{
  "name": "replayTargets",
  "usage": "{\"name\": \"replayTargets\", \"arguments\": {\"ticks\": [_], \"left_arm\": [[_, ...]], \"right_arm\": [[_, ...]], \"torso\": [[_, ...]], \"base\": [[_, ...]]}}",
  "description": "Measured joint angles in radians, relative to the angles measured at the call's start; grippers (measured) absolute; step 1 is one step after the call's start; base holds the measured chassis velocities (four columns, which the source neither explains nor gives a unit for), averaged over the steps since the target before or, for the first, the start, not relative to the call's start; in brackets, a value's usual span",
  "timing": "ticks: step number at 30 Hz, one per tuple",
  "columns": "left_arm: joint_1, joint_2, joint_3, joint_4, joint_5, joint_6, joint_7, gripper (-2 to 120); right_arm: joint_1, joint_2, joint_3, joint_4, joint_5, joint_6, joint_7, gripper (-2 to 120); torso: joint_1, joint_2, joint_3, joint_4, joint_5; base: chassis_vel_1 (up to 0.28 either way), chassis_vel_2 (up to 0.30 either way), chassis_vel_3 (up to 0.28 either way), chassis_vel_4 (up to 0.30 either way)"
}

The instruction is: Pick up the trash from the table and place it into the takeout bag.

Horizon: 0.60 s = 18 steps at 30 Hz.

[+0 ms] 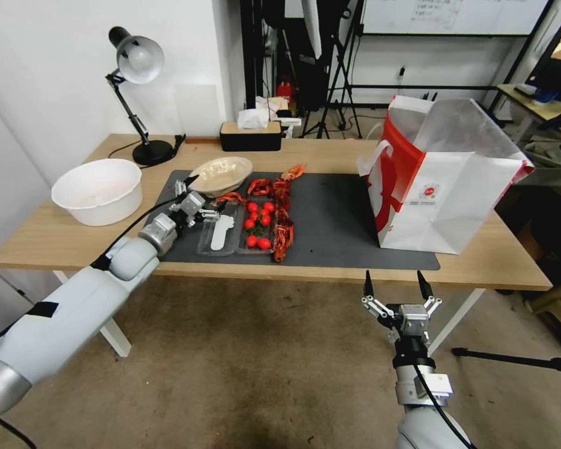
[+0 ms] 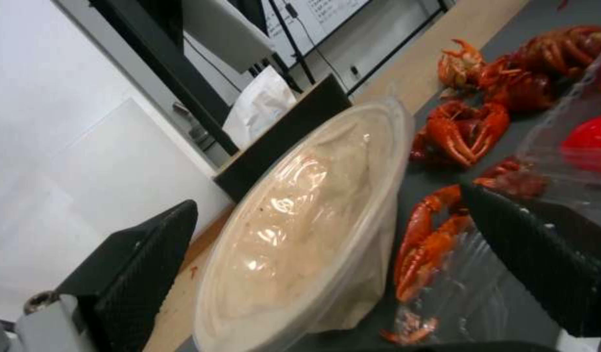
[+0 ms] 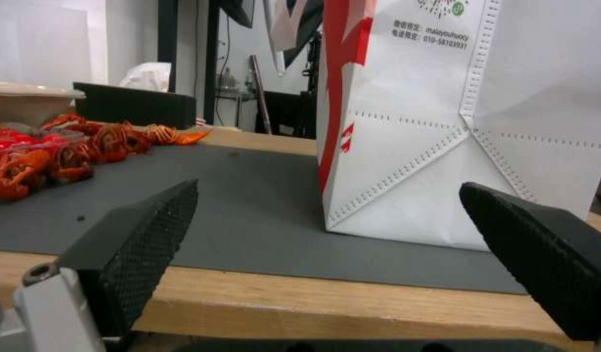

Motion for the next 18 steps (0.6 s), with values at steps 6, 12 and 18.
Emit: {"name": "replayTargets", "arguments": {"ticks": [6, 12, 18], "left_arm": [[-0.098, -0.019, 0.058, 0.094, -0.004, 0.001, 0.021, 100], [-0.136, -0.034, 0.094, 0.145, -0.008, 0.002, 0.039, 94], [-0.16, -0.039, 0.12, 0.168, -0.009, 0.002, 0.045, 83]], "right_arm": [[0.008, -0.001, 0.0, -0.004, 0.0, 0.001, 0.001, 100], [0.007, -0.002, 0.009, -0.004, 0.002, 0.004, 0.004, 100], [0.008, -0.001, 0.009, -0.01, 0.004, 0.007, 0.004, 100]], "torso": [[0.0, 0.0, 0.0, -0.0001, 0.0], [0.0, 0.0, 0.0, -0.0001, 0.0], [0.0, 0.0, 0.0, -0.0001, 0.0]], "base": [[0.0, 0.0, 0.0, 0.0], [0.0, 0.0, 0.0, 0.0], [0.0, 0.0, 0.0, 0.0]]}}
